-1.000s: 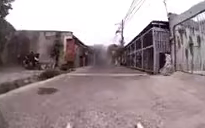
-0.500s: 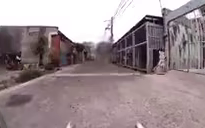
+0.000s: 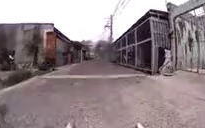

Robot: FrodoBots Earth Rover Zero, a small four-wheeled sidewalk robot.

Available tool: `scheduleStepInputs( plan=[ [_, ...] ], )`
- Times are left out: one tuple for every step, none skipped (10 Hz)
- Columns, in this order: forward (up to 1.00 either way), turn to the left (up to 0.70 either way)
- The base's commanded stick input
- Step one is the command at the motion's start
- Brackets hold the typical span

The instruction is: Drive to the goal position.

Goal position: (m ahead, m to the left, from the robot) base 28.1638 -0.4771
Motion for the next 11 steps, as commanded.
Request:
scheduleStepInputs(
  plan=[
    [1.0, 0.01],
    [1.0, 0.02],
    [1.0, 0.01],
    [1.0, 0.0],
    [1.0, 0.01],
    [1.0, 0.16],
    [1.0, 0.39],
    [1.0, 0.2],
    [1.0, 0.02],
    [1.0, 0.02],
    [1.0, 0.02]
  ],
)
